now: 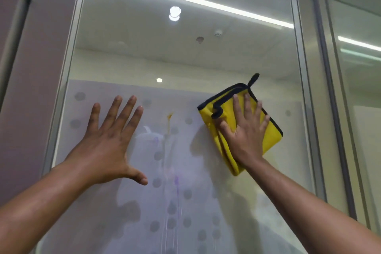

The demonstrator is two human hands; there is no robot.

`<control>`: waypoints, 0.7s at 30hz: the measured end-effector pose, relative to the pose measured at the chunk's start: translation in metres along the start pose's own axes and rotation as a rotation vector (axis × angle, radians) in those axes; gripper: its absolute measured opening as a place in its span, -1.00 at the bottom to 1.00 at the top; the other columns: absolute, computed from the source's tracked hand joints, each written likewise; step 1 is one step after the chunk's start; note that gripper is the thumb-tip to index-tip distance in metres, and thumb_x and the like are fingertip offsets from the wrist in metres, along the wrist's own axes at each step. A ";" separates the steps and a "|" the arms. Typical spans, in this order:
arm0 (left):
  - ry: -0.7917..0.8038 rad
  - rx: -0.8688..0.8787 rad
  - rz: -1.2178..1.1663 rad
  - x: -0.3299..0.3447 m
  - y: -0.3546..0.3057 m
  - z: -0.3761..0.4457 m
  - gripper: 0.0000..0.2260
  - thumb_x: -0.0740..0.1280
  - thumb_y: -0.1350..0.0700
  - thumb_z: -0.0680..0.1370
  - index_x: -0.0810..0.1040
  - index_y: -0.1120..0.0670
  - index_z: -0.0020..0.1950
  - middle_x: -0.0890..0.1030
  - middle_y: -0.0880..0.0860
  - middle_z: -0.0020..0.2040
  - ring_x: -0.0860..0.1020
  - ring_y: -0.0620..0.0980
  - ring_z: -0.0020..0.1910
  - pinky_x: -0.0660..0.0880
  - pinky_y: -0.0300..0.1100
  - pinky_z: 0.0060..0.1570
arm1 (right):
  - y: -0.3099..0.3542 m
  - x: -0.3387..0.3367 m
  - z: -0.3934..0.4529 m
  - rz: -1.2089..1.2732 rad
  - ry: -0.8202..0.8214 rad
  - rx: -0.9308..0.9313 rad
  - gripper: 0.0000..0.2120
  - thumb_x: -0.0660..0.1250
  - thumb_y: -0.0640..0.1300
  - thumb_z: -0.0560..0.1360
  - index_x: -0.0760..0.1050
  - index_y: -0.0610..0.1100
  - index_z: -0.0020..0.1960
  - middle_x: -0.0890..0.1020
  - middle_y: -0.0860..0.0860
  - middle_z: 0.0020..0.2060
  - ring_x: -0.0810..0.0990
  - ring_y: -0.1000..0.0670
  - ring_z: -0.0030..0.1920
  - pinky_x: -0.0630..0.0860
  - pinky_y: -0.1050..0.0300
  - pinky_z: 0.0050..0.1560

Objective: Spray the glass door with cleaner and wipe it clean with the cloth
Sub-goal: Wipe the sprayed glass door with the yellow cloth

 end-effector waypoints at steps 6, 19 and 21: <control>0.084 -0.023 0.006 -0.001 -0.003 -0.003 0.49 0.22 -0.77 0.10 -0.64 -0.04 0.58 -0.71 -0.03 0.55 -0.69 0.06 0.55 -0.46 0.33 0.61 | 0.081 0.007 0.028 0.043 -0.010 -0.203 -0.36 -0.02 0.27 0.62 0.03 0.20 0.68 0.00 0.09 0.71 -0.15 -0.12 0.70 -0.17 -0.39 0.62; 0.016 -0.019 0.117 -0.007 0.005 -0.029 0.52 0.23 -0.75 0.12 -0.37 0.13 0.71 -0.46 0.14 0.71 -0.46 0.22 0.68 -0.28 0.44 0.63 | 0.124 0.040 -0.116 -0.082 0.183 -0.915 -0.49 0.05 0.14 0.73 0.14 0.15 0.67 0.10 0.03 0.69 -0.07 -0.16 0.70 -0.06 -0.39 0.63; 0.050 0.006 0.139 0.000 0.011 -0.040 0.51 0.23 -0.75 0.13 -0.39 0.13 0.70 -0.45 0.15 0.71 -0.44 0.22 0.69 -0.21 0.45 0.64 | 0.103 0.036 -0.113 -0.079 0.184 -0.955 -0.51 0.05 0.11 0.73 0.20 0.13 0.65 0.17 0.01 0.68 0.00 -0.18 0.70 -0.04 -0.43 0.61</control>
Point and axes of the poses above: each hand's wrist, its own z-axis towards the middle knuckle, its own x-axis out of the palm, y = z × x, the point moved 10 cm from there along z, towards the middle knuckle
